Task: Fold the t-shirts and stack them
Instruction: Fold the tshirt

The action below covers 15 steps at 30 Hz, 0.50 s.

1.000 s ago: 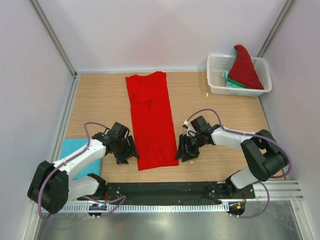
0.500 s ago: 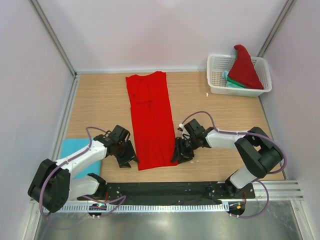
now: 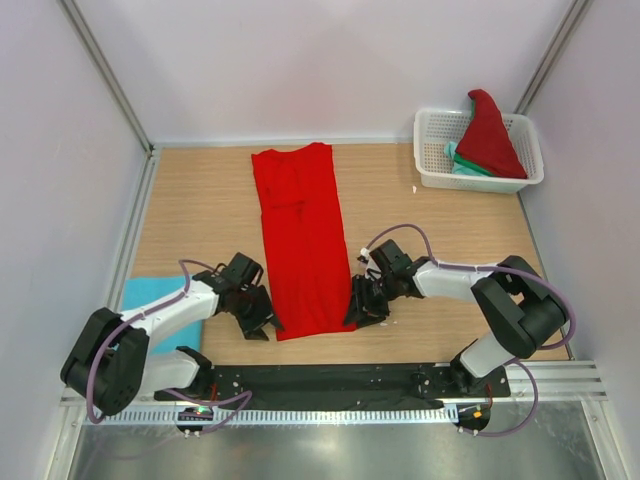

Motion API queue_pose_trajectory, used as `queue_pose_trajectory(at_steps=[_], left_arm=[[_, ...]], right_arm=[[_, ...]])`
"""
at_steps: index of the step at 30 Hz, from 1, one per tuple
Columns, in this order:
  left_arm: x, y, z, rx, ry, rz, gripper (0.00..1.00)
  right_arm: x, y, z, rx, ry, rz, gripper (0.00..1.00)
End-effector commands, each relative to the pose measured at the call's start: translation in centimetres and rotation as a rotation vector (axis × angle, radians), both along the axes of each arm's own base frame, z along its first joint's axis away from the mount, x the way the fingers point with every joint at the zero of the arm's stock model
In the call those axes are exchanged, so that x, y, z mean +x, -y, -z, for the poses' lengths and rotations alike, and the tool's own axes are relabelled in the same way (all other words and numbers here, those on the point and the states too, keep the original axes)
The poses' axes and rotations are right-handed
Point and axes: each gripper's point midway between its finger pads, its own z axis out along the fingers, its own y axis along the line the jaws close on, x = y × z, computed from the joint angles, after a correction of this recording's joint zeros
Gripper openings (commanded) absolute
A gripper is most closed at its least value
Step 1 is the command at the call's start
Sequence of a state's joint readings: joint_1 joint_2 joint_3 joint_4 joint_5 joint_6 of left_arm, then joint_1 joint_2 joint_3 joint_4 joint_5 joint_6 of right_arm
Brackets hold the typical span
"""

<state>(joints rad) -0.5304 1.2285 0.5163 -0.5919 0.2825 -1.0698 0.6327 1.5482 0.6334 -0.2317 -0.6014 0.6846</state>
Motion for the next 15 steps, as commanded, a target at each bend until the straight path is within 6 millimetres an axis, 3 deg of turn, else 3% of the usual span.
queue_pose_trajectory(at_steps=[1, 9, 14, 15], left_arm=[[-0.2, 0.0, 1.1, 0.016, -0.001, -0.006, 0.49], [-0.7, -0.1, 2.4, 0.026, -0.025, -0.032, 0.46], [-1.0, -0.5, 2.7, 0.029, -0.017, -0.045, 0.17], [-1.0, -0.5, 2.6, 0.027, -0.012, -0.047, 0.09]], right_arm=[[0.1, 0.7, 1.0, -0.037, 0.026, 0.013, 0.43], [0.0, 0.5, 1.2, -0.021, 0.02, 0.023, 0.44], [-0.5, 0.8, 1.8, -0.031, 0.006, 0.031, 0.36], [-0.6, 0.9, 1.9, -0.031, 0.002, 0.031, 0.3]])
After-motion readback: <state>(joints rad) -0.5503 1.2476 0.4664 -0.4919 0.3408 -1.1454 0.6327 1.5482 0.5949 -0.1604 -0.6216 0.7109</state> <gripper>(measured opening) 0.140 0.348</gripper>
